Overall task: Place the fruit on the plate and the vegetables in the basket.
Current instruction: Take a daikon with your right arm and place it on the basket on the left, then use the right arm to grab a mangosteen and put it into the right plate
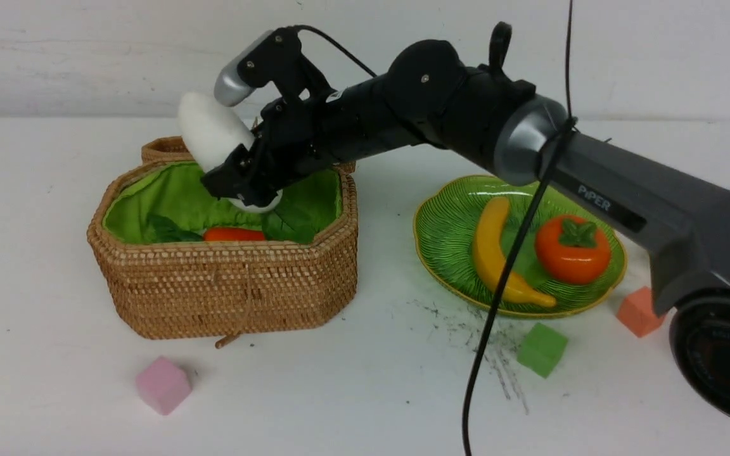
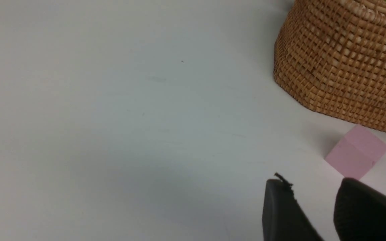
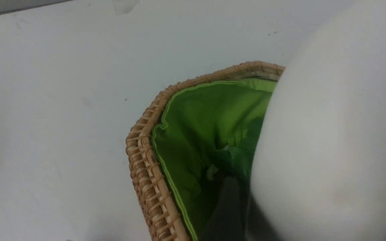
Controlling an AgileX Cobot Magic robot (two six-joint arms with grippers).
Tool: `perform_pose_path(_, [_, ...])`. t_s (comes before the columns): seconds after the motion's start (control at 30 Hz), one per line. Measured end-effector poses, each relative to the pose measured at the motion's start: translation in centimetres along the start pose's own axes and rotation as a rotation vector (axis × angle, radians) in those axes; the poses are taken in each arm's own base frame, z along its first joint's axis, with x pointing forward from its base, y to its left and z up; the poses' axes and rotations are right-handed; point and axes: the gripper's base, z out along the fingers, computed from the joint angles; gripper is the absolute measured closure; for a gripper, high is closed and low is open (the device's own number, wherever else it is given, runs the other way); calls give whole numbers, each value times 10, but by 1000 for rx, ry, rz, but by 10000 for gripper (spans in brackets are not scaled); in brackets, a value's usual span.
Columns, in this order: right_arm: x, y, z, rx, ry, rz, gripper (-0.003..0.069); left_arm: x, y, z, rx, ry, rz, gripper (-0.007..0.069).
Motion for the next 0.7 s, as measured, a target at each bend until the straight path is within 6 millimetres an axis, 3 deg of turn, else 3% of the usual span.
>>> perform_pose_path(0.1, [-4, -5, -11, 1, 8, 14, -15, 0, 0, 0, 0, -1, 0, 388])
perform_pose_path(0.2, [-14, -8, -26, 4, 0, 20, -11, 0, 0, 0, 0, -1, 0, 386])
perform_pose_path(0.3, [-32, -13, -57, 12, -10, 41, 20, 0, 0, 0, 0, -1, 0, 386])
perform_pose_path(0.43, [-60, -20, -118, 59, -51, 133, 69, 0, 0, 0, 0, -1, 0, 386])
perform_pose_path(0.53, [-65, -27, -172, 140, -68, 228, 101, 0, 0, 0, 0, -1, 0, 386])
perform_pose_path(0.57, [-64, -28, -199, 193, -63, 243, 110, 0, 0, 0, 0, -1, 0, 386])
perform_pose_path(0.7, [-33, -26, -255, 326, 16, 337, 118, 0, 0, 0, 0, -1, 0, 386])
